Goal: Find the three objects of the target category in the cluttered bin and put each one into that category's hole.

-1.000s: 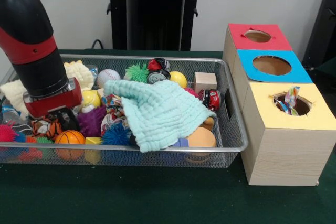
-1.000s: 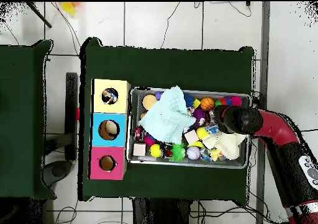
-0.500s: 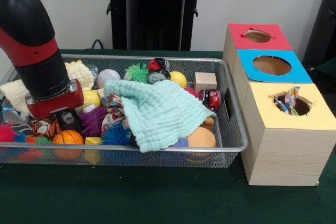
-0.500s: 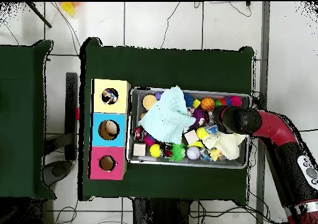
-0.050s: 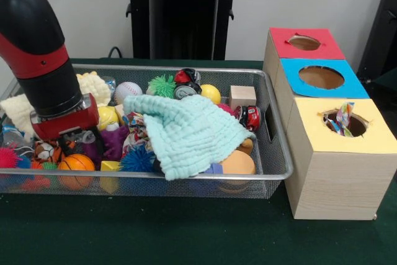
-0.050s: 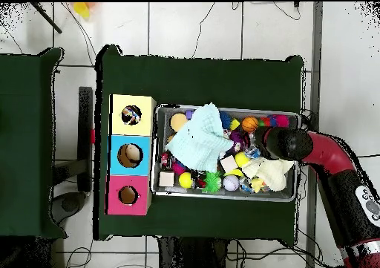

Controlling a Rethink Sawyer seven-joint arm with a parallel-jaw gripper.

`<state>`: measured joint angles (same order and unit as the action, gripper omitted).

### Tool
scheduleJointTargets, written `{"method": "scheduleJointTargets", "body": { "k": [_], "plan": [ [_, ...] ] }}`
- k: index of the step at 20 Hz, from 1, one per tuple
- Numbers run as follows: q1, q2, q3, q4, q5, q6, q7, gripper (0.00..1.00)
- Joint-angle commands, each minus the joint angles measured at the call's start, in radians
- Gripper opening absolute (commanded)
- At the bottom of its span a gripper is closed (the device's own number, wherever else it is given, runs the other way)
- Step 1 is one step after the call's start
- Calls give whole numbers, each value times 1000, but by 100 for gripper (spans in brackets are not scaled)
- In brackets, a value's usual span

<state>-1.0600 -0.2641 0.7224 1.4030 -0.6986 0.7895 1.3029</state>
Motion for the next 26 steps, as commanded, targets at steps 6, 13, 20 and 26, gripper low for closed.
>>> {"method": "scheduleJointTargets", "body": {
  "k": [6,13,20,26],
  "plan": [
    [-7,-66,0,49,-20,39,-202,100],
    [-27,-68,11,70,-8,34,-206,100],
    [-33,-84,12,88,-5,47,-215,100],
    [-43,-142,17,155,-4,19,-181,100]
  ]
}}
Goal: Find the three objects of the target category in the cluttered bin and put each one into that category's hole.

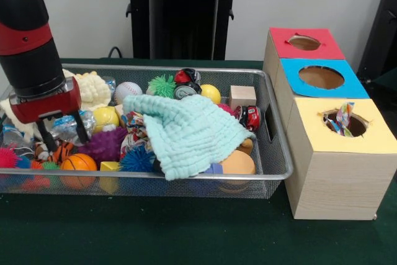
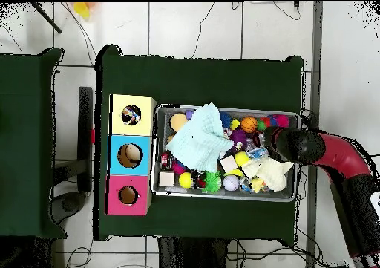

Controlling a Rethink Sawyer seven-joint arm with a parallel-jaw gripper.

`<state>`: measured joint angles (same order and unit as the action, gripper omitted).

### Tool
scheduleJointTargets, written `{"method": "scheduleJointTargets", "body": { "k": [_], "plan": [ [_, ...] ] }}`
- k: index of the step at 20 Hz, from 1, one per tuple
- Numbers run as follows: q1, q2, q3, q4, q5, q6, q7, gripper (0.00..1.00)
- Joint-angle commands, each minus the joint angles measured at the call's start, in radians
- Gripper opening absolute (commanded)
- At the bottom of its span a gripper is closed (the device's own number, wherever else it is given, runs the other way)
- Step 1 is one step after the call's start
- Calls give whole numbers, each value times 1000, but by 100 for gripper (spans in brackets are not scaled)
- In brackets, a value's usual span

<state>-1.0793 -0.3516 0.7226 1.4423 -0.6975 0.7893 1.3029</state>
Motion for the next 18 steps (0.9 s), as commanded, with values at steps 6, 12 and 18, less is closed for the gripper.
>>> {"method": "scheduleJointTargets", "body": {
  "k": [6,12,18],
  "plan": [
    [-27,-131,26,182,25,37,-140,100],
    [-25,-156,28,211,40,34,-129,100],
    [-12,-111,22,180,35,24,-142,100]
  ]
}}
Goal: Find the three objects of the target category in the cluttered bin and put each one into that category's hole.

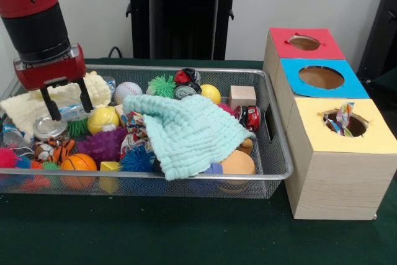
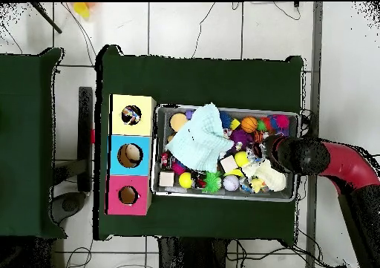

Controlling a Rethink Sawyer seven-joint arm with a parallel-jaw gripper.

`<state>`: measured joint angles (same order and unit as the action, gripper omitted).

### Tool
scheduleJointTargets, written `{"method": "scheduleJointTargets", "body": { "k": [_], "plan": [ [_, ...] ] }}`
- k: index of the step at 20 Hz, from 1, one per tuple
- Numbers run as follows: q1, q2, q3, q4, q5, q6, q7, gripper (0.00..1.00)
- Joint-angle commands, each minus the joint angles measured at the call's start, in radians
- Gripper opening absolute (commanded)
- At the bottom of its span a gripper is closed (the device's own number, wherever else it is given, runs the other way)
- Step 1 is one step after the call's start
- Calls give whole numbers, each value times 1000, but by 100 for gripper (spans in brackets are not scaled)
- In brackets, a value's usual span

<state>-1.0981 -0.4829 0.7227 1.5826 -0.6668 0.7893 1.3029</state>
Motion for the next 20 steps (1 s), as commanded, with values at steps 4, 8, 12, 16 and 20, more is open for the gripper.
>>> {"method": "scheduleJointTargets", "body": {
  "k": [4,8,12,16,20],
  "plan": [
    [7,35,24,39,3,14,-142,100],
    [3,1,30,53,7,24,-145,100],
    [7,-43,41,51,30,67,-156,100],
    [1,-103,52,70,65,110,-163,100],
    [-8,-142,43,104,84,108,-150,100]
  ]
}}
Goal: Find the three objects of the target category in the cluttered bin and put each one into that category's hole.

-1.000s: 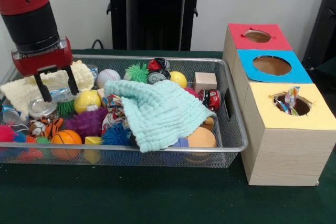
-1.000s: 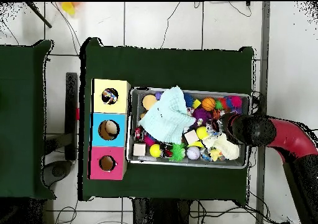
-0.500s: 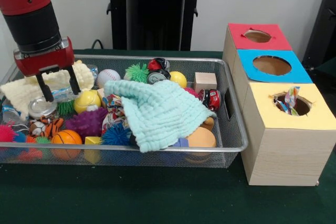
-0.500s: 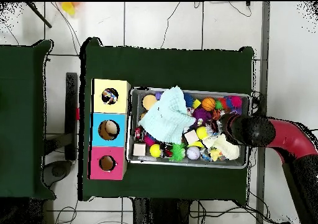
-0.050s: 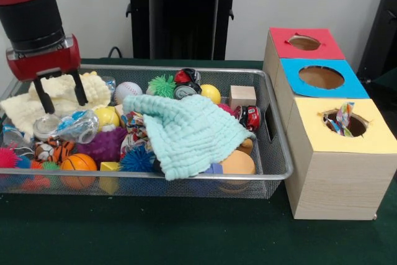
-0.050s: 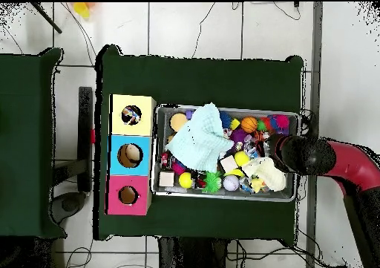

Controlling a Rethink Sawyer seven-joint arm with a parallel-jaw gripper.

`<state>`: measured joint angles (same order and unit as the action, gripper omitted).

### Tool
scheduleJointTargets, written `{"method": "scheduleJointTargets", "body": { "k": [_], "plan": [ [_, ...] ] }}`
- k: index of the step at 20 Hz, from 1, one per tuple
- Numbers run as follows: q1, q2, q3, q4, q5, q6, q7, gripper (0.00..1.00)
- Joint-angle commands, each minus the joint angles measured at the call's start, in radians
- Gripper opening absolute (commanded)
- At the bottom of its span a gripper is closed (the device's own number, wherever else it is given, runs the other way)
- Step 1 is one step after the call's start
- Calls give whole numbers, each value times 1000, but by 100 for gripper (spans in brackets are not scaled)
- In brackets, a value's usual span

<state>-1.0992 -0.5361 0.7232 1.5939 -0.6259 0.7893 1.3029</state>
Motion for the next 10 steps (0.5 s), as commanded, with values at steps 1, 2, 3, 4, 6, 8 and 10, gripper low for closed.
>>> {"method": "scheduleJointTargets", "body": {
  "k": [1,2,3,4,6,8,10],
  "plan": [
    [-5,-89,39,93,41,103,-151,100],
    [-2,-80,36,88,37,96,-155,100],
    [8,-69,29,80,36,92,-148,100],
    [10,-59,25,80,29,74,-142,100],
    [10,-32,15,85,9,36,-136,100],
    [19,-5,9,79,-10,3,-130,100],
    [24,11,4,82,-25,-25,-119,100]
  ]
}}
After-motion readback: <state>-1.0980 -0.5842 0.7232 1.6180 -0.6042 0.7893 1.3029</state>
